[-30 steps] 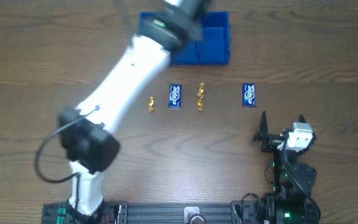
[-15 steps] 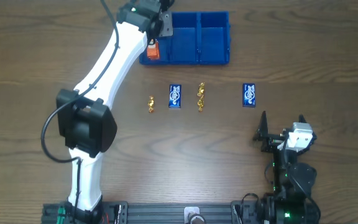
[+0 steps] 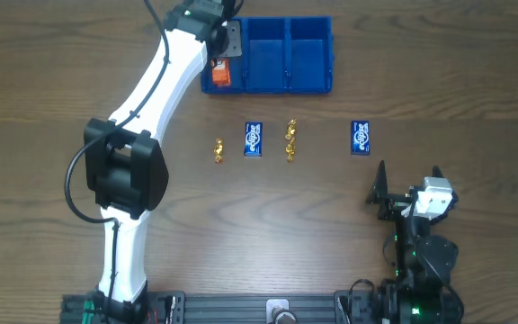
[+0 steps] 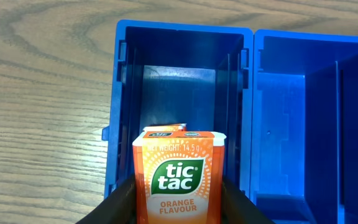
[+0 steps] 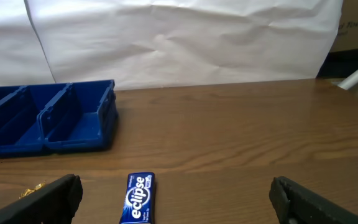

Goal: Sort Candies Into Trays

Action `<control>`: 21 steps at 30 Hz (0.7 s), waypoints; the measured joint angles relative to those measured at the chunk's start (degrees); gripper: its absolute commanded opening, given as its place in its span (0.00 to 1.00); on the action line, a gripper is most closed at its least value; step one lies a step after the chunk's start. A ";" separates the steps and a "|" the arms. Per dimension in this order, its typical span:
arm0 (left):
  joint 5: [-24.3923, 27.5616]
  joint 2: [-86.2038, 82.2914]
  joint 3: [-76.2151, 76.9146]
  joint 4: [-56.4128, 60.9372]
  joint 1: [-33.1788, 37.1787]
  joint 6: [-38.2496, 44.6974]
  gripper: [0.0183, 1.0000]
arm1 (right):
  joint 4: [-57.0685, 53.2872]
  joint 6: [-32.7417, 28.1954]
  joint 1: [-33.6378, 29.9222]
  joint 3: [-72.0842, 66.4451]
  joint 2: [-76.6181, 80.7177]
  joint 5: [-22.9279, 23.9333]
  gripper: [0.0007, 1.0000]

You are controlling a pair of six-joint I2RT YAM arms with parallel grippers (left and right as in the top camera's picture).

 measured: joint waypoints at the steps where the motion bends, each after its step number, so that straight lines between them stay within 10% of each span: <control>1: 0.02 0.00 0.00 0.00 0.02 0.00 0.20 | 0.00 0.00 0.00 0.00 0.00 0.00 1.00; 8: 0.22 0.00 0.00 -0.90 0.02 0.00 0.40 | 0.00 0.00 0.00 0.00 0.00 0.00 1.00; 15: 0.61 0.00 0.00 -2.40 0.31 0.74 0.81 | 0.00 0.00 0.00 0.00 0.00 0.00 1.00; 21: 0.68 0.00 0.00 -1.99 0.55 0.83 0.87 | 0.00 0.00 0.00 0.00 0.00 0.00 1.00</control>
